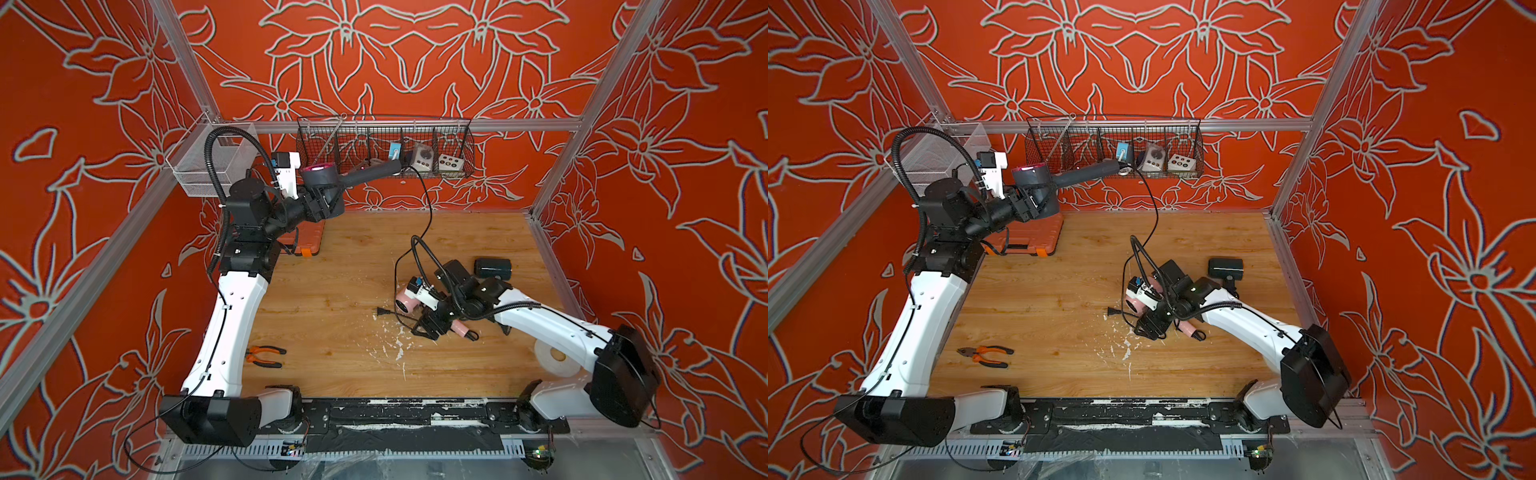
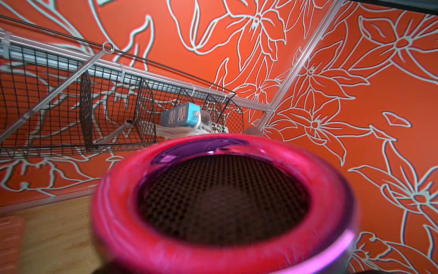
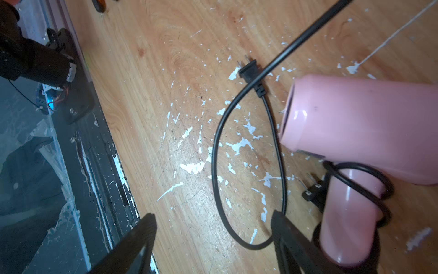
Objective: Wrap the cord around the hair dryer
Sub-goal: Wrap the power cord around the hair dryer.
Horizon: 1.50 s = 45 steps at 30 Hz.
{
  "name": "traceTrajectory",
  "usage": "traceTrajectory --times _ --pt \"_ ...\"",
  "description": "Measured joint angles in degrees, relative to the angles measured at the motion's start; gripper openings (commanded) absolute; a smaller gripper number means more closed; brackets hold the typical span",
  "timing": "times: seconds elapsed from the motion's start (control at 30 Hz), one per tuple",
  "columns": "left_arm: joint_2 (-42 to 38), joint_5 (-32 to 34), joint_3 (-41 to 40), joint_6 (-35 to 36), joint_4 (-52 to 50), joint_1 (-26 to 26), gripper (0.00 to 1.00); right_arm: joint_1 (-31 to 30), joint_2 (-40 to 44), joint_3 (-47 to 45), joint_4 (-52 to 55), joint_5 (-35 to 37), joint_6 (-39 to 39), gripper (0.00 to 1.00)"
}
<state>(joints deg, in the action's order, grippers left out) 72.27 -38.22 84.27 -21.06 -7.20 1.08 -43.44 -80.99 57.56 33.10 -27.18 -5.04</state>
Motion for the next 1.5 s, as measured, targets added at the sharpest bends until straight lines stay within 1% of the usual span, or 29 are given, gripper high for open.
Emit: traceTrajectory --times 0.27,0.37,0.4,0.43,0.53,0.57,0.67,0.77,0.87,1.03,1.2,1.33,1.5 --pt "0.0 0.0 -0.7 -0.4 0.3 0.0 0.00 -4.3 -8.7 0.0 -1.4 3.3 -0.1 0.58" --pt "0.0 0.0 -0.7 -0.4 0.3 0.0 0.00 -5.2 -11.0 0.1 -1.5 4.5 0.0 0.46" --pt "0.0 0.0 -0.7 -0.4 0.3 0.0 0.00 -5.4 -11.3 0.1 -1.6 4.9 0.0 0.38" --pt "0.0 0.0 -0.7 -0.4 0.3 0.0 0.00 -5.7 -11.3 0.1 -1.7 5.3 0.3 0.26" --pt "0.0 0.0 -0.7 -0.4 0.3 0.0 0.00 -6.1 -10.6 0.1 -2.6 6.4 0.8 0.02" --pt "0.0 0.0 -0.7 -0.4 0.3 0.0 0.00 -6.1 -10.4 0.1 -2.8 6.9 0.7 0.00" --pt "0.0 0.0 -0.7 -0.4 0.3 0.0 0.00 -6.1 -8.6 0.1 -2.7 8.6 1.2 0.00" --pt "0.0 -0.1 -0.7 -0.5 0.3 0.0 0.00 -6.1 -4.9 0.6 -0.7 11.3 0.8 0.00" --pt "0.0 -0.9 -0.7 -0.9 0.5 0.0 0.00 -6.1 -0.7 4.3 3.8 14.9 -0.5 0.00" --pt "1.2 -5.3 -0.7 -3.5 4.4 0.0 0.00 -6.1 3.5 18.1 12.9 18.7 -4.1 0.00" --pt "3.1 -10.7 -1.3 -5.5 8.0 -0.2 0.00 -6.1 4.0 31.8 22.2 21.6 -7.9 0.00" --pt "4.0 -12.5 -3.2 -3.1 7.1 -1.6 0.00 -6.1 3.3 40.3 28.5 24.9 -10.7 0.00" --pt "5.7 -13.5 -7.9 0.8 5.5 -5.6 0.00 -6.1 -0.8 52.2 34.8 29.0 -14.6 0.00"
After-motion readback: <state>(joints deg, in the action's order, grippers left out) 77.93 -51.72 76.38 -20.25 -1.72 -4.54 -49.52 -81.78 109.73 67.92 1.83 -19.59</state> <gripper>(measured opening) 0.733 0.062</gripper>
